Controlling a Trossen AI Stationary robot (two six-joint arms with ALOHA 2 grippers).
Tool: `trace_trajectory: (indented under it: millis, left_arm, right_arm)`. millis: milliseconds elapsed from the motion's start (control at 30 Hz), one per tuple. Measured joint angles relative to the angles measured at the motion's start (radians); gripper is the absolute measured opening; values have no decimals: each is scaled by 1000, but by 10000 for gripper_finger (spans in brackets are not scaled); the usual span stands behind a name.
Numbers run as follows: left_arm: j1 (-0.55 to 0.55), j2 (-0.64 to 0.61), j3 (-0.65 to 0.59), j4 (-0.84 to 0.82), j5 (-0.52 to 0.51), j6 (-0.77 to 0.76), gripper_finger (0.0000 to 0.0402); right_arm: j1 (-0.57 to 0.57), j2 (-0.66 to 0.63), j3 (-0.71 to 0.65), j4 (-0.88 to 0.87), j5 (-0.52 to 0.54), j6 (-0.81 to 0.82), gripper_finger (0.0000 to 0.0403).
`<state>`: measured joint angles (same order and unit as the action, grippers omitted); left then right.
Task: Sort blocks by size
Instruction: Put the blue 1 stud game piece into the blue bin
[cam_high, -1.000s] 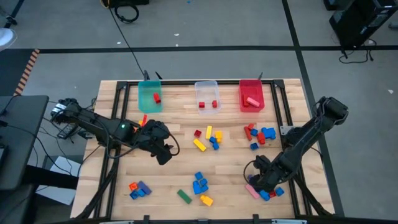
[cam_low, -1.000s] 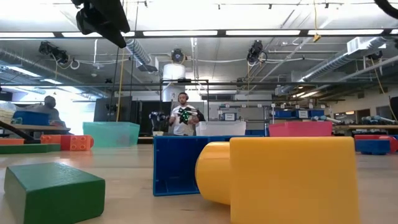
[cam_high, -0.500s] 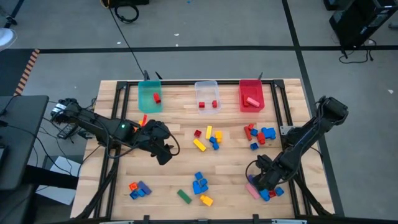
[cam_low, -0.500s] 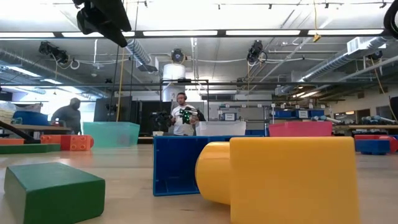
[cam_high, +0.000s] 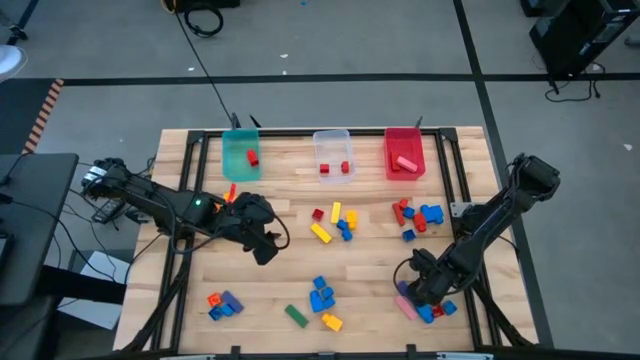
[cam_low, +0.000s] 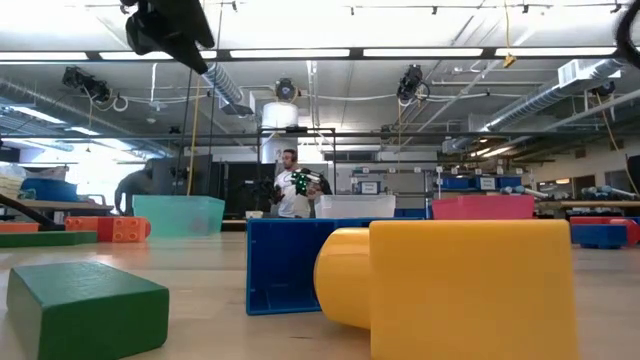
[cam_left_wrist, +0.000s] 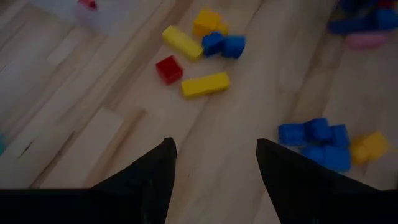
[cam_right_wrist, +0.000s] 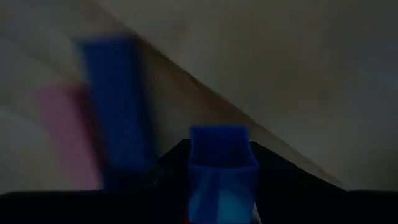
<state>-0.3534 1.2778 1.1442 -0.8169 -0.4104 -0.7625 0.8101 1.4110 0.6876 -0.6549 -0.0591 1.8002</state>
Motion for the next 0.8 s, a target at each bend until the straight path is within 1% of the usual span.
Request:
trace_trajectory:
  millis: [133,300,367,433,533,600,700,800]
  left_arm:
    - [1,0,0,100,-28,5,231]
    - [21,0,0,234,-168,32,231]
    - [41,0,0,282,-181,50,231]
    - [58,0,0,336,-181,52,231]
    - [81,5,0,418,-173,53,231]
    - [95,9,0,474,-135,58,231]
    - [113,40,1,603,-72,97,231]
    - [118,101,1,779,-35,161,231]
  right_arm:
    - [-27,-50,46,-56,181,-58,147]
    - [-116,-176,63,-63,471,-184,150]
    - [-165,-239,64,-30,573,-269,150]
    - [-221,-302,64,30,634,-394,150]
    - [-310,-382,64,195,650,-639,151]
    - [-364,-415,64,343,632,-812,151]
    - [-437,-440,64,555,560,-1036,151]
    - [-498,-436,66,711,467,-1160,151]
